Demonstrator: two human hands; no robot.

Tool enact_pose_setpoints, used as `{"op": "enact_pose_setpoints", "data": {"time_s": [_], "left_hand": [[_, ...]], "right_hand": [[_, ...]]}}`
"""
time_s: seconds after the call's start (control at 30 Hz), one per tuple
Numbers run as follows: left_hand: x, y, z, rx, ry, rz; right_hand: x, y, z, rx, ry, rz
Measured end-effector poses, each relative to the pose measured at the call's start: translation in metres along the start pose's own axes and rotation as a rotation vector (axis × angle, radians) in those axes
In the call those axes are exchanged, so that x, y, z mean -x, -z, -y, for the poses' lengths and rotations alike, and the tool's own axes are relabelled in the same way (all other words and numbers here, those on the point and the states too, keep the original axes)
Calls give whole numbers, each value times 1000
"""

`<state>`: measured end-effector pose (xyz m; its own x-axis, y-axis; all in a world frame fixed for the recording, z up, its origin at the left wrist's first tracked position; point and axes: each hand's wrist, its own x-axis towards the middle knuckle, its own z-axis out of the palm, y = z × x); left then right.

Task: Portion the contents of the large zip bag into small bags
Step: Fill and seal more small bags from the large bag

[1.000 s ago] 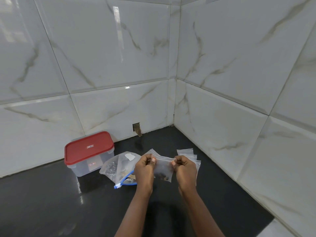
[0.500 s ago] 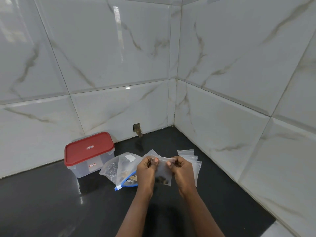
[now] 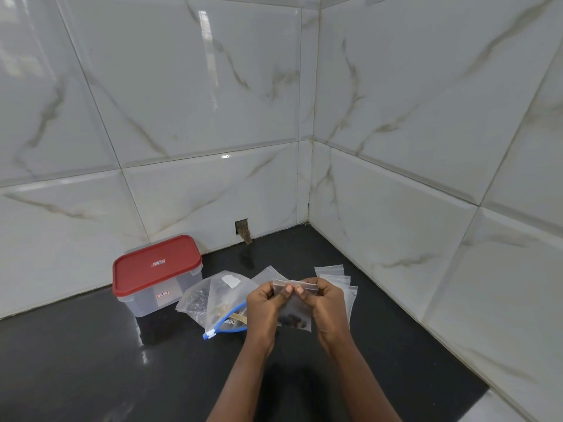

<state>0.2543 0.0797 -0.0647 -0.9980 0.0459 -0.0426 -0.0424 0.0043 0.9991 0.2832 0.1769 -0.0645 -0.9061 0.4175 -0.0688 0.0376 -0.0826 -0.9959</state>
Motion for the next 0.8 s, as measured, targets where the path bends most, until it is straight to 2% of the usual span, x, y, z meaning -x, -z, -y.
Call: {"op": "enact_pose_setpoints", "data": {"time_s": [0.23, 0.4, 0.53, 0.67, 0.8], "left_hand": [[2, -3, 4, -67, -30, 0], [0, 0, 5, -66, -34, 0], [-1, -4, 7, -125, -9, 32], [-1, -6, 7, 3, 68, 39], [0, -6, 8, -5, 2, 81]], "right_hand": [[0, -4, 0, 62, -11, -66], [-1, -1, -1, 112, 56, -8], [-1, 0, -3, 93, -9, -90], [2, 9, -2, -3, -70, -130], [-1, 25, 1, 24, -9, -102]]}}
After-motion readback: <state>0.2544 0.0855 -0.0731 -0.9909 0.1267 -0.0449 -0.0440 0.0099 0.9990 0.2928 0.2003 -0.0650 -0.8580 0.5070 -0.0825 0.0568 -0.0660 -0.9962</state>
